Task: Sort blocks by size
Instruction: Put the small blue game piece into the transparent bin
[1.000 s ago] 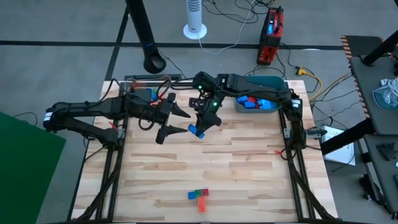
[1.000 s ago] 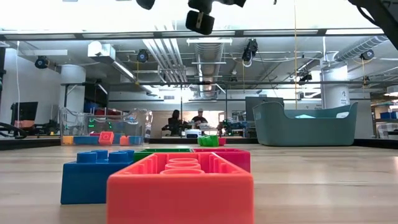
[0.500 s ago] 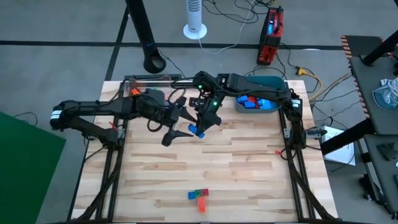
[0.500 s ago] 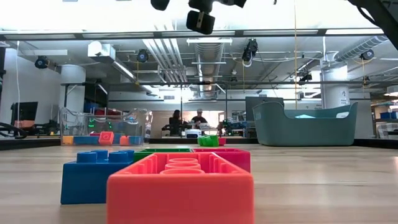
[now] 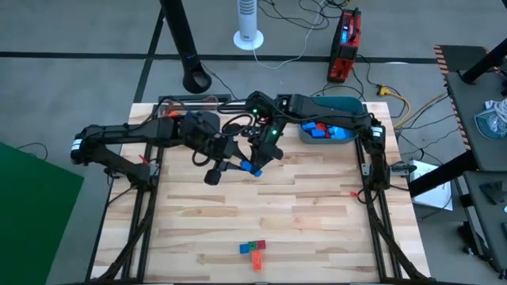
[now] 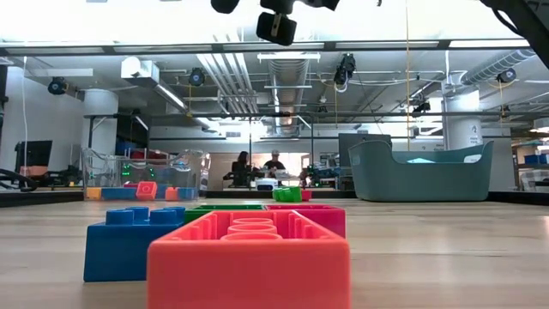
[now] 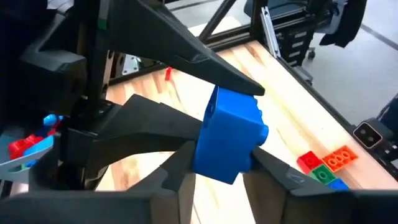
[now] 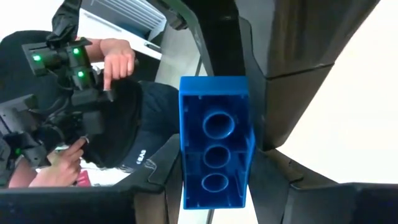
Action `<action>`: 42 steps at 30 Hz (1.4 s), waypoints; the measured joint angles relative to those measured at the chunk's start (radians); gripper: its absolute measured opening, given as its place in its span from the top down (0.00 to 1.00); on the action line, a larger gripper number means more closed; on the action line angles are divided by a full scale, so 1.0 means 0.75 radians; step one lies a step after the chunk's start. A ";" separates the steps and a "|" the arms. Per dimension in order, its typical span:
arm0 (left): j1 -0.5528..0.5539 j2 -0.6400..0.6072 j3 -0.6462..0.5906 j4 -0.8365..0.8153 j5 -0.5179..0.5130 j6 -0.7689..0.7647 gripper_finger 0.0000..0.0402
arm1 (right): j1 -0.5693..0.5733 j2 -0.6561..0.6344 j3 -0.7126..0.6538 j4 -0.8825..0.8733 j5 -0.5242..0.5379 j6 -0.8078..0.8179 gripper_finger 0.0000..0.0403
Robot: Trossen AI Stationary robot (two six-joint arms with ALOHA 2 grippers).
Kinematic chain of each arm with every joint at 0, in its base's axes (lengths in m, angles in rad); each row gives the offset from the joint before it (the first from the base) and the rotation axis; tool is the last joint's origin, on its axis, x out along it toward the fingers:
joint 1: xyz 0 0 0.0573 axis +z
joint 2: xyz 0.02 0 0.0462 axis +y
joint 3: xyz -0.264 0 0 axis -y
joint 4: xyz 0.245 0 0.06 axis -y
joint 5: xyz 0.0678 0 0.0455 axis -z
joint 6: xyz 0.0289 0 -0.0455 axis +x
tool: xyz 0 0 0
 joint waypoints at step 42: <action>0.731 -0.009 -0.069 -0.989 -0.678 -0.488 0.76 | -0.193 -0.074 -0.028 -0.227 0.509 -0.103 0.26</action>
